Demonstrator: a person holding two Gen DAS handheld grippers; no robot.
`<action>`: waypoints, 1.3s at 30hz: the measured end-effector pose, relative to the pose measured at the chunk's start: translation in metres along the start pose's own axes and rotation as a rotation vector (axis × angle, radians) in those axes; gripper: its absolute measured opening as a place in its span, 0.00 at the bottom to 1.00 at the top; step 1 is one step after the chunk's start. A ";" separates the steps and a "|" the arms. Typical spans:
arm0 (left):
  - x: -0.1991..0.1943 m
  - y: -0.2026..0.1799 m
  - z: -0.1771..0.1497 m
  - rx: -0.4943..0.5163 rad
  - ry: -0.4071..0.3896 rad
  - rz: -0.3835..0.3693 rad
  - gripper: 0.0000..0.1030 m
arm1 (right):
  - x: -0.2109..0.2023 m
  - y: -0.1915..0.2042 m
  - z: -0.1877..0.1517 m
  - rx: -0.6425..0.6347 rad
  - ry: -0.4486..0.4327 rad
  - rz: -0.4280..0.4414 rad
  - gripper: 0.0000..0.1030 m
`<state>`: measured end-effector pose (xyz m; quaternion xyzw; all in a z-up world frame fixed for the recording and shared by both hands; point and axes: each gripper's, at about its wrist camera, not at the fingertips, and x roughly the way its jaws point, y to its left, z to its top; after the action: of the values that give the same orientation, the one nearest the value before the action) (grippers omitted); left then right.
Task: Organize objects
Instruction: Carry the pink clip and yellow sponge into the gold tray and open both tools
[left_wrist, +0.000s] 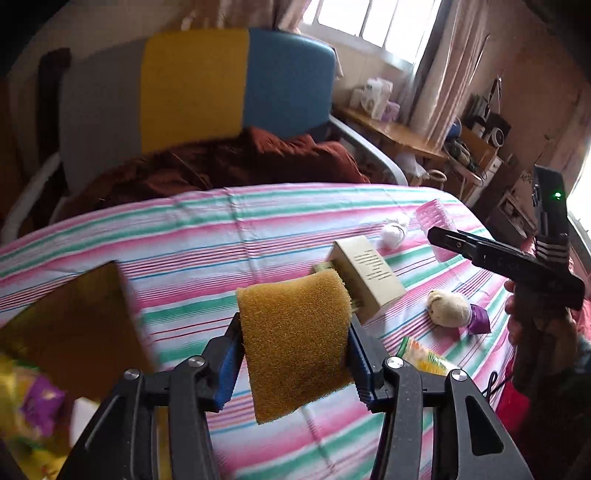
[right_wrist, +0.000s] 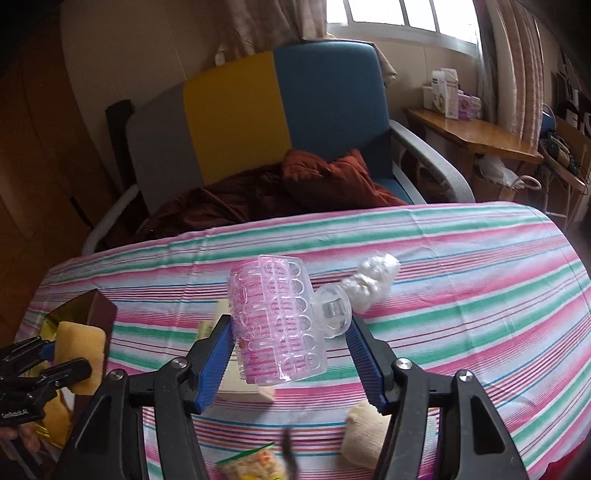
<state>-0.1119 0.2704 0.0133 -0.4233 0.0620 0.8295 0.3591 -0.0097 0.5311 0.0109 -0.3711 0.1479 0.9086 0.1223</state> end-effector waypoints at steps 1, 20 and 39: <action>-0.010 0.007 -0.003 -0.007 -0.012 0.010 0.51 | -0.003 0.006 0.000 -0.009 -0.002 0.007 0.60; -0.136 0.186 -0.111 -0.363 -0.137 0.274 0.52 | -0.007 0.232 -0.033 -0.293 0.125 0.311 0.60; -0.146 0.198 -0.138 -0.336 -0.171 0.419 0.90 | 0.052 0.343 -0.041 -0.313 0.200 0.308 0.73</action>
<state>-0.0933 -0.0102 -0.0052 -0.3836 -0.0208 0.9169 0.1085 -0.1330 0.2045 0.0069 -0.4468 0.0716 0.8870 -0.0921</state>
